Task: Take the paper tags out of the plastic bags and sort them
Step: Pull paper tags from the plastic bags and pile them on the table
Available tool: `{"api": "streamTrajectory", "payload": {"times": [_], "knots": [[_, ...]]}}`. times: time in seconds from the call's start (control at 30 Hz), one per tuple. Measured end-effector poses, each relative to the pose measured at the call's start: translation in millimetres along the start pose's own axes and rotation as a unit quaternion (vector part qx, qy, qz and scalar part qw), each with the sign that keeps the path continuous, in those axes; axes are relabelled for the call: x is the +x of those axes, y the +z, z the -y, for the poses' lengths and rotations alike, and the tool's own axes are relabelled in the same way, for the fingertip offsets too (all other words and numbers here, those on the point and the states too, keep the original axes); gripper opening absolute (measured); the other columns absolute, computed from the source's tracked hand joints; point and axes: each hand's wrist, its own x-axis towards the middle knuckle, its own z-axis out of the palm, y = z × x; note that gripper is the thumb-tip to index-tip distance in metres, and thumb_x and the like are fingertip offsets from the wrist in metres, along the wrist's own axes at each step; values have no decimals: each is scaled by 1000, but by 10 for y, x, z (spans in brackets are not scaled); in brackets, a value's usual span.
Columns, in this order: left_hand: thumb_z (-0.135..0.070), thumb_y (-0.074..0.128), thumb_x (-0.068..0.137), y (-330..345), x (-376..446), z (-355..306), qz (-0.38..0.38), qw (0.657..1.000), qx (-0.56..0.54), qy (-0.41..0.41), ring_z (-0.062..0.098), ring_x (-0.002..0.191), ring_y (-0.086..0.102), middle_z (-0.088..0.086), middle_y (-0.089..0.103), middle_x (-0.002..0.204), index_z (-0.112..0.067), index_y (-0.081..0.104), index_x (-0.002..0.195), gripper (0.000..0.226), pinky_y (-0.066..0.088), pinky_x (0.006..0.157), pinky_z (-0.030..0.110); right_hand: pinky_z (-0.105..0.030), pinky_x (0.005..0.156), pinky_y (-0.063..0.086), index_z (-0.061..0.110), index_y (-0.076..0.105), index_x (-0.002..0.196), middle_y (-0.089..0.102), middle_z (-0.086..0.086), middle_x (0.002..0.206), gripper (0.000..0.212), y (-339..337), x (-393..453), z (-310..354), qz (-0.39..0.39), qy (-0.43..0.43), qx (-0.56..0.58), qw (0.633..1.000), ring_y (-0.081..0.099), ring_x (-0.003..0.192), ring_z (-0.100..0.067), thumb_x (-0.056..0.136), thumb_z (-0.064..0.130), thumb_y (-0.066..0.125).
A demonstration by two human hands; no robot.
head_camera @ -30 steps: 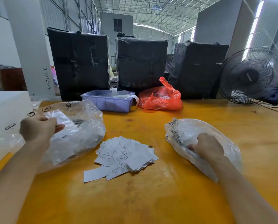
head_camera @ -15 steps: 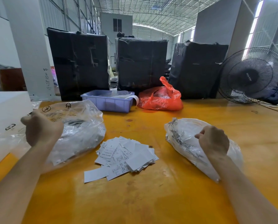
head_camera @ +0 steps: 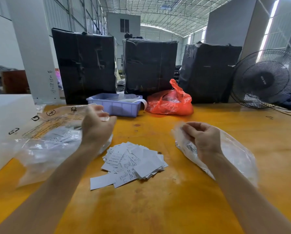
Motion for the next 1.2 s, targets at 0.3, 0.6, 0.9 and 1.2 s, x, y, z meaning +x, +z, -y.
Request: {"api": "streamTrajectory", "payload": {"times": [0.3, 0.6, 0.9, 1.2], "knots": [[-52, 75, 45, 355, -428, -190, 378, 841, -262, -284, 31, 79, 72, 21, 66, 106, -4, 61, 103, 77, 58, 57, 29, -19, 55, 52, 5, 65, 77, 65, -3, 61, 13, 452, -371, -8, 118, 21, 58, 991, 61, 55, -11, 73, -5, 72], [10, 70, 73, 336, -455, -179, 284, 896, -225, -257, 18, 57, 70, 15, 69, 77, 5, 64, 90, 19, 52, 50, 18, -19, 54, 53, 9, 66, 75, 63, 0, 63, 7, 315, -237, 33, 31, 42, 64, 997, 60, 55, -7, 77, 5, 72], [-15, 72, 76, 320, -405, -136, 270, 891, -243, -272, 13, 56, 68, 8, 74, 74, 0, 68, 87, 19, 51, 48, 18, -40, 76, 52, -8, 62, 97, 66, -24, 92, 19, -602, 292, -122, -100, -1, -532, 841, 64, 84, -36, 80, -9, 56], [-17, 80, 47, 313, -419, -114, 263, 899, -229, -263, 9, 54, 66, 8, 73, 72, -5, 71, 77, 33, 51, 49, 17, -34, 72, 52, 7, 69, 97, 71, -10, 91, 24, -47, -13, 67, -47, -236, -482, 843, 66, 84, -26, 92, 28, 59]]}}
